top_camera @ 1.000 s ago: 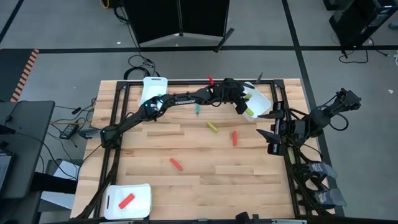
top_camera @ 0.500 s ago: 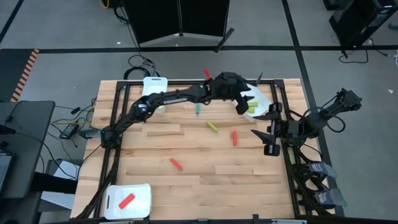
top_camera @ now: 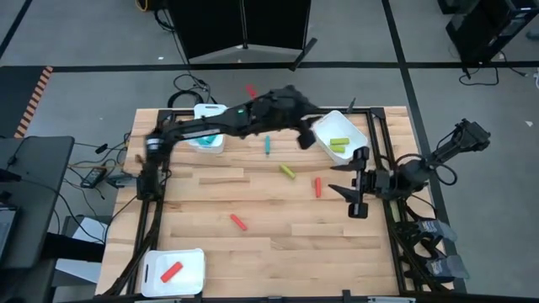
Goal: Sort blocks
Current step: Put the left red block into the bottom left white bin
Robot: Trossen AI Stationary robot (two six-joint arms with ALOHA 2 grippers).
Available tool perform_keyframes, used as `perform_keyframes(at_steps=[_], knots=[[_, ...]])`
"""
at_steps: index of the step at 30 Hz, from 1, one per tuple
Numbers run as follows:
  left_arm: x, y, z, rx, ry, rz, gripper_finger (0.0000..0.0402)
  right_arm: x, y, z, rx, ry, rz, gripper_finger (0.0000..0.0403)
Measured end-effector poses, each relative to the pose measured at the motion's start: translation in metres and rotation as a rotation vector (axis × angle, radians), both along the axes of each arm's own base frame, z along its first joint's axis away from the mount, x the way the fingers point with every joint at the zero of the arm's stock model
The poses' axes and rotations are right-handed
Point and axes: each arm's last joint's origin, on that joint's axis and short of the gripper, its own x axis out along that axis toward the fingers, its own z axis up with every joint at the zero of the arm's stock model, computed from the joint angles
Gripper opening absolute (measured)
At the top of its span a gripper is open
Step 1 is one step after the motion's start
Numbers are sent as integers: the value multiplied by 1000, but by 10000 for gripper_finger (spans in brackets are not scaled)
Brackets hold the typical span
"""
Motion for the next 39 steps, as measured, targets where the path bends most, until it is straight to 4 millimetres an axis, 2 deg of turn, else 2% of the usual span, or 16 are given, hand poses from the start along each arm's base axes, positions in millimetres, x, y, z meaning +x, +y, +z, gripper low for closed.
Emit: perform_keyframes(at_steps=[4,8,12,16,22,28,33,39], knots=[[-57,-18,1,-11,-61,62,106,10,0,-7,37,31,-8,222],[-120,-43,-3,-48,-176,103,106,32,-4,-24,93,100,-57,222],[-177,-66,-14,-102,-245,147,106,64,-7,-45,168,188,-72,222],[-219,-84,-25,-145,-302,183,106,106,-2,-65,187,288,-60,222],[-251,-98,-41,-179,-359,158,108,175,20,-99,187,412,10,227],[-269,-106,-48,-204,-382,118,108,232,44,-139,222,522,49,238],[-281,-109,-56,-207,-387,109,108,265,55,-166,249,657,22,250],[-290,-112,-65,-220,-430,95,108,286,61,-187,260,752,-44,264]])
